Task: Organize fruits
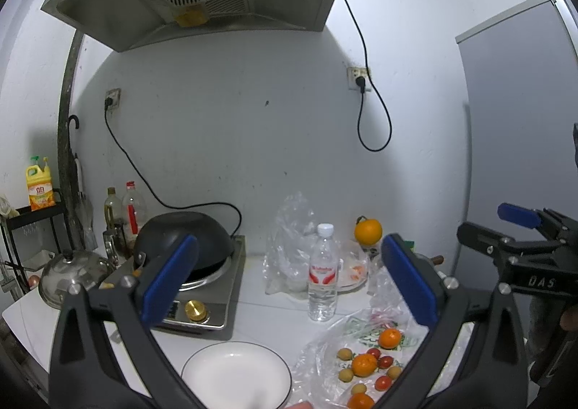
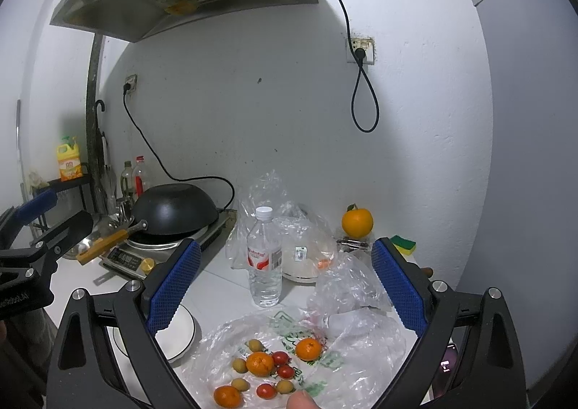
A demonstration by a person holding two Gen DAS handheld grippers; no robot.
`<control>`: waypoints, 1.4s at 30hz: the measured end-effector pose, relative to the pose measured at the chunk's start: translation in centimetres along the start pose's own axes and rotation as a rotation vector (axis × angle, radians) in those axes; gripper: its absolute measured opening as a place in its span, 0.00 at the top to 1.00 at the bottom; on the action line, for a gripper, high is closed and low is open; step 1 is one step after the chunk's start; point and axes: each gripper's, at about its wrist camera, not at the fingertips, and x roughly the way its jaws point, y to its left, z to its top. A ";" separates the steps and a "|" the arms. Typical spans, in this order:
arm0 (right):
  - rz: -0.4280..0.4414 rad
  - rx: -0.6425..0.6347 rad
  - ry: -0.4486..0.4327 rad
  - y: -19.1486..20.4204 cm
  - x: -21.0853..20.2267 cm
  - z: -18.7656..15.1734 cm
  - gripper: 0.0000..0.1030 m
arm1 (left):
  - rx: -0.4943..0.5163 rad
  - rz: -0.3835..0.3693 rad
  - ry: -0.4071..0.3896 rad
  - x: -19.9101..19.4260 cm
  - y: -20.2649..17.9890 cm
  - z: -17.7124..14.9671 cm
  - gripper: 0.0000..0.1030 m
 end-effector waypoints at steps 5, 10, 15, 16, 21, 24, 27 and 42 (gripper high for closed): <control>-0.001 0.003 0.007 -0.1 0.4 0.1 0.06 | 0.002 0.000 0.005 0.3 -0.3 -0.4 0.00; 0.001 0.007 0.010 -0.4 0.7 -0.3 0.06 | 0.004 0.001 0.013 0.5 -0.4 -0.5 0.00; 0.000 0.001 0.019 -0.6 0.9 -0.6 0.06 | 0.005 -0.020 0.021 1.0 -0.5 -0.8 0.00; 0.000 0.001 0.022 -0.6 1.0 -0.7 0.06 | 0.006 -0.021 0.024 1.2 -0.6 -0.8 0.00; -0.004 0.001 0.028 -0.6 1.2 -0.8 0.06 | -0.001 -0.026 0.037 1.8 -0.5 -1.0 0.00; -0.005 0.001 0.031 -0.7 1.4 -0.8 0.06 | 0.001 -0.028 0.046 2.2 -0.5 -1.2 0.00; -0.002 0.003 0.040 -0.9 1.7 -1.0 0.06 | 0.013 -0.030 0.054 2.5 -0.9 -1.4 0.00; -0.013 0.022 0.121 -2.9 3.3 -3.6 0.06 | 0.069 -0.042 0.162 5.0 -3.9 -4.7 0.00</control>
